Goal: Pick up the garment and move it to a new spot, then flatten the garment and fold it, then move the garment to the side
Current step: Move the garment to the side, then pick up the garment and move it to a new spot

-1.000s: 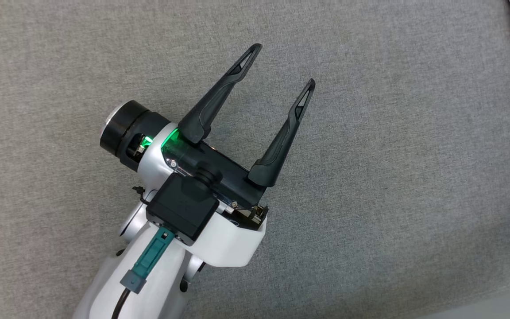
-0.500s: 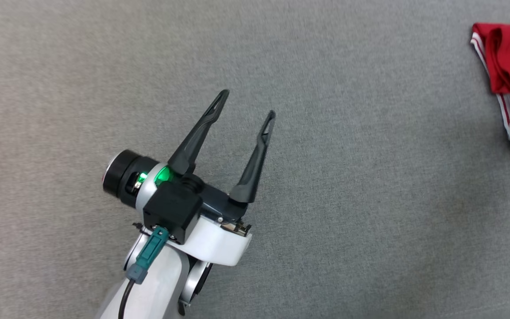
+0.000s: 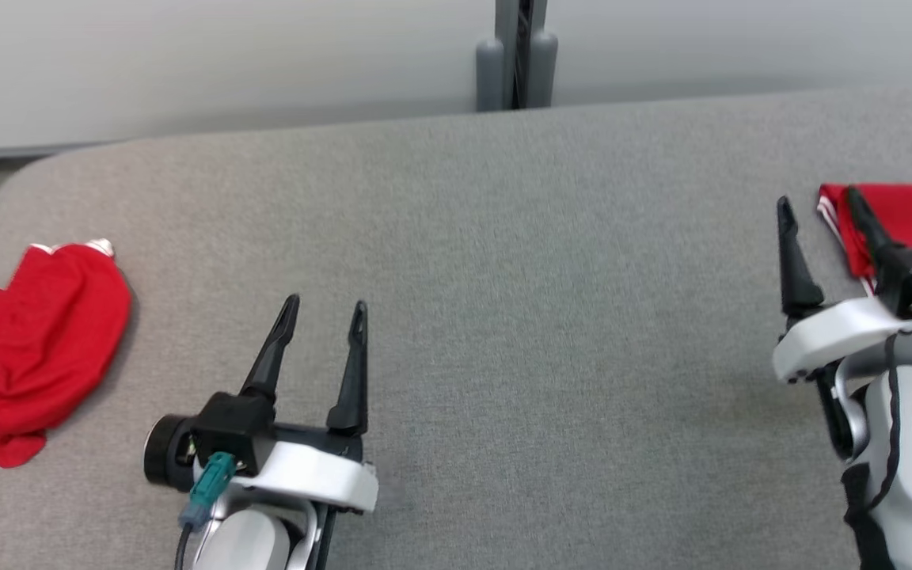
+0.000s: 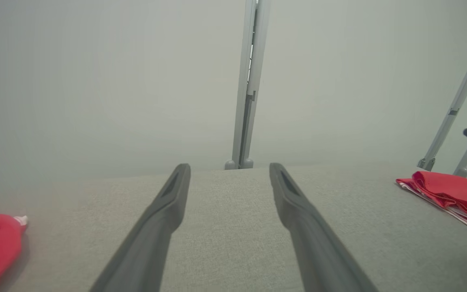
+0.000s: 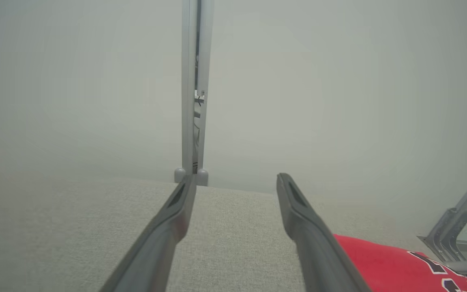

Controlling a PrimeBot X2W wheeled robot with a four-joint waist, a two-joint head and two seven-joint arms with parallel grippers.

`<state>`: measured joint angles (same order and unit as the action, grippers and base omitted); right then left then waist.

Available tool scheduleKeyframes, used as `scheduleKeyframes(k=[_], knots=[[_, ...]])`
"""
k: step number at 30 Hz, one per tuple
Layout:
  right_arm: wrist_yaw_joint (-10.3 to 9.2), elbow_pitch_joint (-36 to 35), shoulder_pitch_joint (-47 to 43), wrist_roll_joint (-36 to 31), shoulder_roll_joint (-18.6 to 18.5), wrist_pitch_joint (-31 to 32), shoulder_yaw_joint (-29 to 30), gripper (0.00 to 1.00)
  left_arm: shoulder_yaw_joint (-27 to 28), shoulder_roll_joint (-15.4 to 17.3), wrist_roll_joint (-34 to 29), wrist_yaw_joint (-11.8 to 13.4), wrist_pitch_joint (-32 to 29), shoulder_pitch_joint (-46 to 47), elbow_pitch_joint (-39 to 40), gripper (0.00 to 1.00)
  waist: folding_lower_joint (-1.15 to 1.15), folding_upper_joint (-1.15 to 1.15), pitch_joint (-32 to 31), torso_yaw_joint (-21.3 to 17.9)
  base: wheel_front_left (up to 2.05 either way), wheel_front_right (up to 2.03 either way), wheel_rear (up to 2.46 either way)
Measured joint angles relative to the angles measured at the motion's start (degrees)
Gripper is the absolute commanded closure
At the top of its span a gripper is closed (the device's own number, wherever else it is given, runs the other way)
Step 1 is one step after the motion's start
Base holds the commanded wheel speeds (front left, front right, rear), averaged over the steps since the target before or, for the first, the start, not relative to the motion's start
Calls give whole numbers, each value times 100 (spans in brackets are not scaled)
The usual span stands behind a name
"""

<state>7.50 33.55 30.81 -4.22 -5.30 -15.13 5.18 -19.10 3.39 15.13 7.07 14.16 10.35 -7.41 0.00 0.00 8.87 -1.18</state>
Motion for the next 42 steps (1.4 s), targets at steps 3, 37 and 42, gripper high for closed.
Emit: scheduleKeyframes(k=[3,37,42], knots=[[0,-411,-379,349,42,1,-260,0,164,-2,132,4,54,-191,-114,0,0,0,-308,56,0,0,0],[0,-2714,-3133,884,232,0,-849,0,1198,-55,-466,-187,83,-1717,416,0,0,0,-1207,134,0,0,0],[0,-2714,-3132,923,240,0,-843,0,1163,-55,-466,-163,83,-1712,381,0,0,0,-1201,171,0,0,0]])
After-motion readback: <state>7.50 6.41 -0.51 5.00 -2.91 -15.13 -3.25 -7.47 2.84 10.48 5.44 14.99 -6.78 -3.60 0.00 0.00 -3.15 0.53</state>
